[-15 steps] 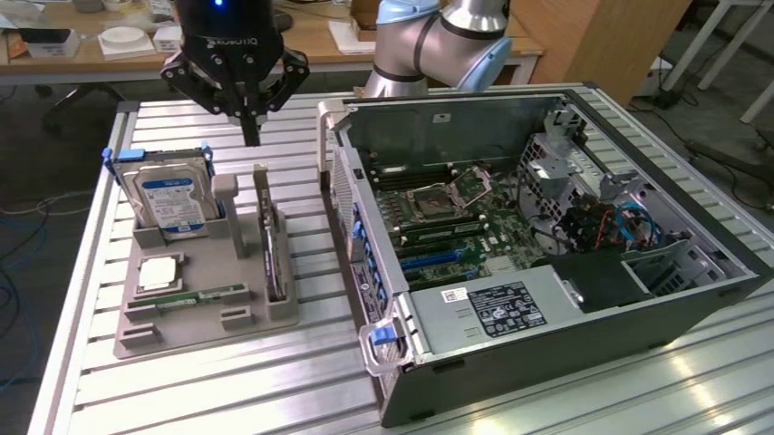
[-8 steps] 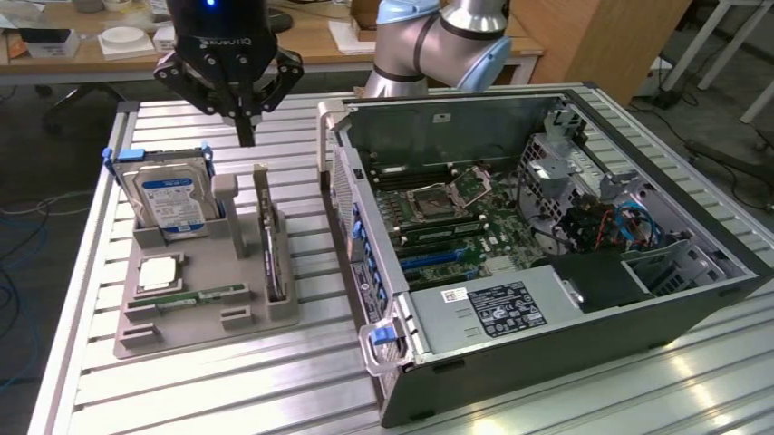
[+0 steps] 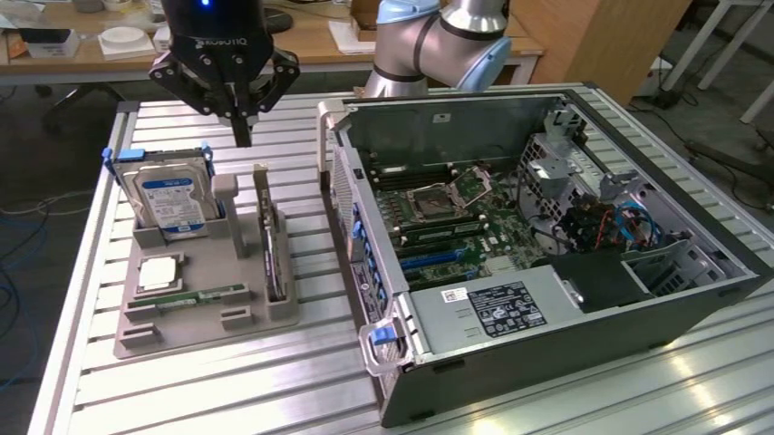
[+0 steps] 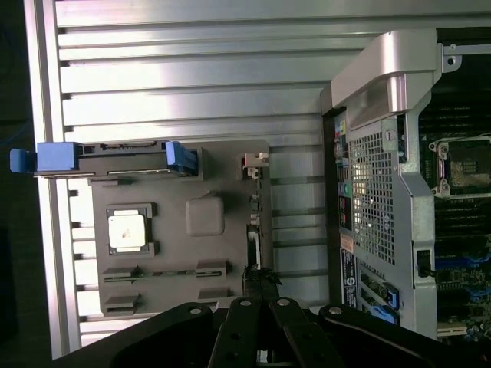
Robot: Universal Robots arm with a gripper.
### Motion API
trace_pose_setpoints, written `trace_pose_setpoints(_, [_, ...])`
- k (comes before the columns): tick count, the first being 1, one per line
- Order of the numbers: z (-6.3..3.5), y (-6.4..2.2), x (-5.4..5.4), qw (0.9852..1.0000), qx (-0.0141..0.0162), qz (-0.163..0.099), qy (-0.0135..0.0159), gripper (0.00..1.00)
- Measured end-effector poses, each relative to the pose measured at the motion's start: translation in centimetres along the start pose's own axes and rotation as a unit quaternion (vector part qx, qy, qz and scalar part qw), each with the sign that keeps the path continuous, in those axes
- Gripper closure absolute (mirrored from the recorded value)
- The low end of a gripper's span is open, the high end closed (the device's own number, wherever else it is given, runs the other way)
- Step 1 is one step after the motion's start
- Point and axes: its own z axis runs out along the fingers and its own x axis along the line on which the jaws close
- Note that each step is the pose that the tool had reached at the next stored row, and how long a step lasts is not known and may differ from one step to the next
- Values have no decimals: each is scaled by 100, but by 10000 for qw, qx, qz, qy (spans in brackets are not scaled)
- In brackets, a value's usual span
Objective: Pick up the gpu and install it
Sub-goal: 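Reach for the gpu, then pick up the gpu and move the gpu toward the slot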
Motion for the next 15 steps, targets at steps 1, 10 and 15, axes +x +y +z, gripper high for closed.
trace_pose_setpoints(1, [0, 0, 0, 10000, 0, 0, 0, 90])
trace_pose_setpoints(10, [0, -1, 0, 10000, 0, 0, 0, 90])
trace_pose_setpoints(15, [0, -1, 0, 10000, 0, 0, 0, 89])
